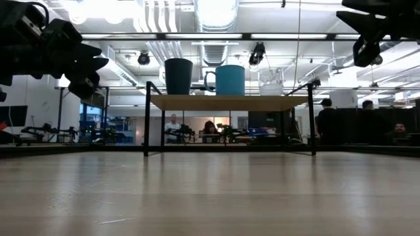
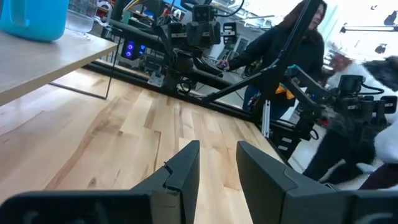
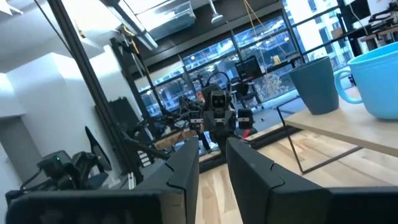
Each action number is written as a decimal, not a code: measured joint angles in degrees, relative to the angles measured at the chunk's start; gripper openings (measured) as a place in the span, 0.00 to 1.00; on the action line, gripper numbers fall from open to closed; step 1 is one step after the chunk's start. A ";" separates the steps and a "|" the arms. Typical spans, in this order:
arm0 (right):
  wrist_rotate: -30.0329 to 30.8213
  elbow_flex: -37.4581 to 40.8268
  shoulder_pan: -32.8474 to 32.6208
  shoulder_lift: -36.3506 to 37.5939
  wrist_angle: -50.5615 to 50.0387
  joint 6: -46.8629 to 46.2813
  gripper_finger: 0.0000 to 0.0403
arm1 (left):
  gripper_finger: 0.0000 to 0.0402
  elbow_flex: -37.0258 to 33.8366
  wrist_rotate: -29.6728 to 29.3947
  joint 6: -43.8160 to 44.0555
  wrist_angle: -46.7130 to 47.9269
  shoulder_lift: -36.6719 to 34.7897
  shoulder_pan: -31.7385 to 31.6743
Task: Stack small to large cups/mugs on shelf
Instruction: Return to Home Position
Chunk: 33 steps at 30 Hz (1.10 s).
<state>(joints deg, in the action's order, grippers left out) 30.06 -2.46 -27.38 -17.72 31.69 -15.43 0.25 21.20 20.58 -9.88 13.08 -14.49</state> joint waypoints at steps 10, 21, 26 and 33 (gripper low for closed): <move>0.00 0.00 0.00 -0.09 0.12 0.01 0.20 | 0.23 0.00 -0.01 0.00 0.01 -0.06 0.01; 0.00 0.00 0.02 -0.09 0.11 0.01 0.18 | 0.23 0.00 -0.01 0.00 0.07 -0.09 -0.01; 0.00 0.00 0.02 -0.09 0.12 0.00 0.20 | 0.23 0.00 0.00 0.01 0.05 0.01 0.00; 0.00 0.00 0.01 -0.09 0.11 0.01 0.18 | 0.23 0.00 0.01 0.00 0.05 -0.04 0.00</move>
<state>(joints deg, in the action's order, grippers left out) 30.06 -2.46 -27.36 -17.80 31.80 -15.42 0.25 21.21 20.58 -9.82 13.04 -14.49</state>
